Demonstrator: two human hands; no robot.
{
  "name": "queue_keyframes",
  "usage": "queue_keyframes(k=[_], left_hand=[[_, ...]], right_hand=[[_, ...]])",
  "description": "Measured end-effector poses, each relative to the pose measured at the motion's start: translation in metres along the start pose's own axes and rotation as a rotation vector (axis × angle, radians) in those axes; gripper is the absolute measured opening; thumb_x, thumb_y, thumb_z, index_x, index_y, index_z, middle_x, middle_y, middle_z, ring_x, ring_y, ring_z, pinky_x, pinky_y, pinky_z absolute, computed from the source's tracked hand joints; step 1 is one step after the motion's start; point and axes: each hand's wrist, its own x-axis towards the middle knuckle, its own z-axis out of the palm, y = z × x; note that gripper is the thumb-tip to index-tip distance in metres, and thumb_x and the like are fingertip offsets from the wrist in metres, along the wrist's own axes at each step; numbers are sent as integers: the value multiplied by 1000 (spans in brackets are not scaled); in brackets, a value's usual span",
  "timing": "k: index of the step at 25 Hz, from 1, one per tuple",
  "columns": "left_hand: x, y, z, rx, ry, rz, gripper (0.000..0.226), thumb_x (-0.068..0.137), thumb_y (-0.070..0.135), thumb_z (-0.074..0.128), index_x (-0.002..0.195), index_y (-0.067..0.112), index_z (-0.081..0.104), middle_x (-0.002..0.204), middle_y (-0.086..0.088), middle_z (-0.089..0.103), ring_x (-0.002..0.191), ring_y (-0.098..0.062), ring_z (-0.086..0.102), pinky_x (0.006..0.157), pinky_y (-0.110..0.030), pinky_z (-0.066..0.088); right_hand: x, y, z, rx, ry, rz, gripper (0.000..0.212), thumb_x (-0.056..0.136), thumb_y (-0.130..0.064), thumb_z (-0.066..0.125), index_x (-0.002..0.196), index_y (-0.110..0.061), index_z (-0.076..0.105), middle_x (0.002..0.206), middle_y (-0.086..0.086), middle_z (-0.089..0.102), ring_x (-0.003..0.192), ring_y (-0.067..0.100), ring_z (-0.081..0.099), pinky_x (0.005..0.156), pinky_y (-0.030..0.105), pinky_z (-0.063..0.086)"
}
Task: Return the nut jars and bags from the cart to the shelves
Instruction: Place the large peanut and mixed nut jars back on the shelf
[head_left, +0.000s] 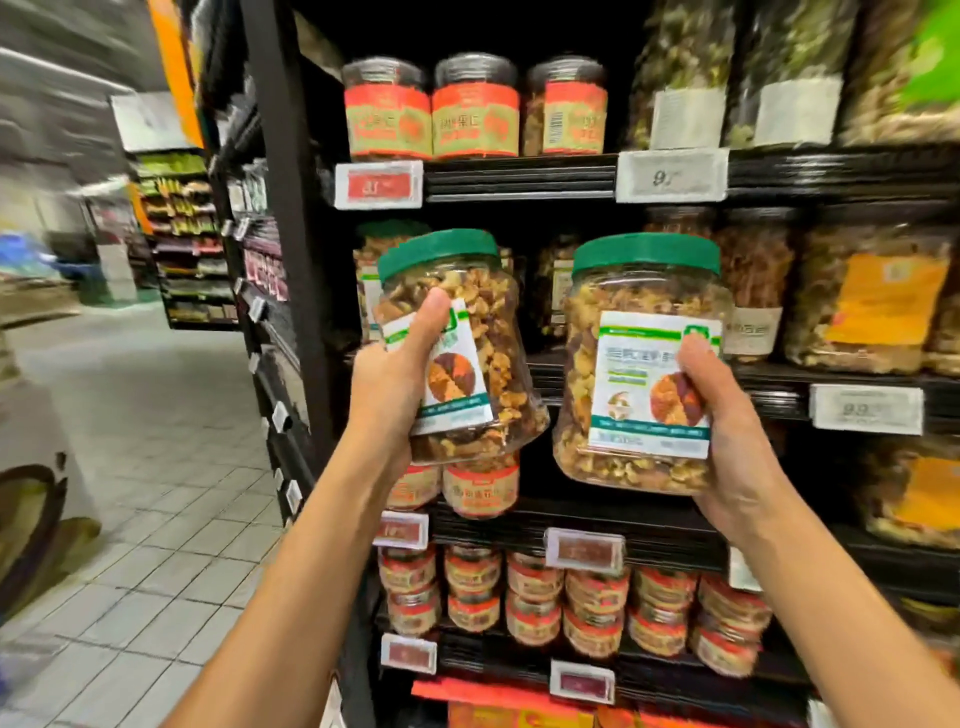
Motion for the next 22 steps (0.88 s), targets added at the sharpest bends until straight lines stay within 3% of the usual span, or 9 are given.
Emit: queue_keyframes(k=[2,6,8,16,22], left_hand=[[18,0,3,11,-53,19,67,48,63,80,91,13,71,85,-6,76,77,-21,73,63,-30,57],[45,-2,11,24,-137,27,35,53,63,76,68,31,76,80,0,76,73,-15,73,58,-25,56],[57,-1,15,33,-142,32,34,48,66,73,64,36,75,80,1,76,73,-15,73,58,-25,56],[84,-7,35,103,-95,90,43,41,67,75,60,28,74,75,0,75,69,-15,73,55,-24,55],[95,-10,44,168,-94,162,31,60,56,77,63,24,75,76,0,75,69,-15,73,55,-23,55]], right_hand=[[13,1,2,22,28,-17,29,71,-45,54,78,-30,78,88,-2,75,80,13,72,62,25,57],[36,1,0,38,94,-46,30,70,-44,55,77,-26,78,91,0,75,82,14,72,64,28,59],[47,1,-1,69,105,-63,31,71,-43,56,80,-24,78,94,1,75,84,16,72,65,30,59],[83,-1,-17,126,84,-56,30,74,-42,55,83,-25,78,95,1,75,84,16,72,61,29,57],[94,-3,-29,111,-35,-29,29,73,-44,56,83,-27,78,96,1,75,87,17,71,64,28,57]])
